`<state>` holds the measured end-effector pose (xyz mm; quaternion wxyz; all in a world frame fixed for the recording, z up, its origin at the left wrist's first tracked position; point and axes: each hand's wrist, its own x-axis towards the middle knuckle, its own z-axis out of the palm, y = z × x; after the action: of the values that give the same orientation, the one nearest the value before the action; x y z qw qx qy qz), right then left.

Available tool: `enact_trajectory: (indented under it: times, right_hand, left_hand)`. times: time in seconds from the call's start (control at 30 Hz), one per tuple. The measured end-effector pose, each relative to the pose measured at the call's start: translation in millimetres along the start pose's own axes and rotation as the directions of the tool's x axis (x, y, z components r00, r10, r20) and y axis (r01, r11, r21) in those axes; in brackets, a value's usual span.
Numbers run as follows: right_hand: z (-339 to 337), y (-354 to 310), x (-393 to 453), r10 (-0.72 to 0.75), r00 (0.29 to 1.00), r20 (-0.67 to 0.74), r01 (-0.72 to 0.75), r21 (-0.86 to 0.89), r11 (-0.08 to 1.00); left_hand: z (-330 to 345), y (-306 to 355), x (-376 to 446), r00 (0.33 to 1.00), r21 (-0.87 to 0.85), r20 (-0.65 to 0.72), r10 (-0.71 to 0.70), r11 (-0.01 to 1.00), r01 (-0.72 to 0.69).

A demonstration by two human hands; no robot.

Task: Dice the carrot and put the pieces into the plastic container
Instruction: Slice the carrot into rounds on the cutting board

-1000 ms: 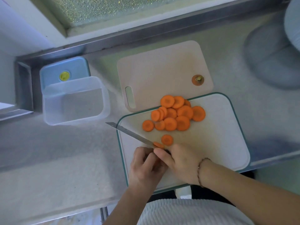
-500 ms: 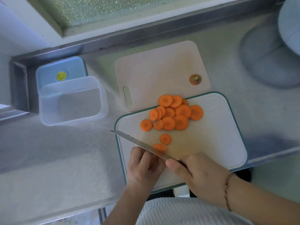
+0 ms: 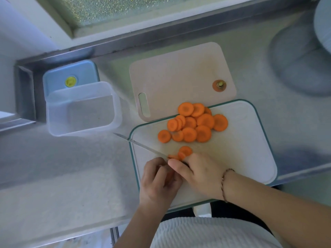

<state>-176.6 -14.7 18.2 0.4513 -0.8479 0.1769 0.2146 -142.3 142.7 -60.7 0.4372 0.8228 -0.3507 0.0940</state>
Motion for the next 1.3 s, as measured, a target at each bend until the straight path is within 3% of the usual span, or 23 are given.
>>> enact_trajectory:
  times: [0.2, 0.53, 0.77, 1.0, 1.3]
  right_hand:
    - [-17.6, -8.8, -36.6, -0.005, 1.0, 0.02, 0.005, -0.007, 1.0]
    - [-12.5, -5.5, -38.6, 0.11, 0.991, 0.071, -0.104, -0.079, 0.991]
    - [11.1, -8.5, 10.4, 0.001, 1.0, -0.025, -0.002, -0.028, 1.0]
    - [-8.6, -5.8, -31.3, -0.045, 0.999, -0.003, 0.045, 0.071, 0.996]
    - [-10.7, 2.8, -49.1, 0.082, 0.994, 0.074, -0.078, -0.062, 0.995]
  left_hand:
    - [0.6, 3.9, -0.6, 0.996, -0.015, -0.004, -0.091, 0.996, 0.091]
    - [1.9, 2.9, -1.7, 0.997, -0.016, -0.01, -0.081, 0.997, 0.081]
    - [0.2, 0.6, -4.0, 1.0, 0.004, -0.008, -0.003, 1.0, 0.003]
    - [-7.4, 3.0, -7.0, 0.998, 0.025, 0.059, -0.011, 1.0, 0.01]
    - [-4.2, -3.9, -12.0, 0.997, 0.009, 0.069, -0.017, 1.0, 0.016]
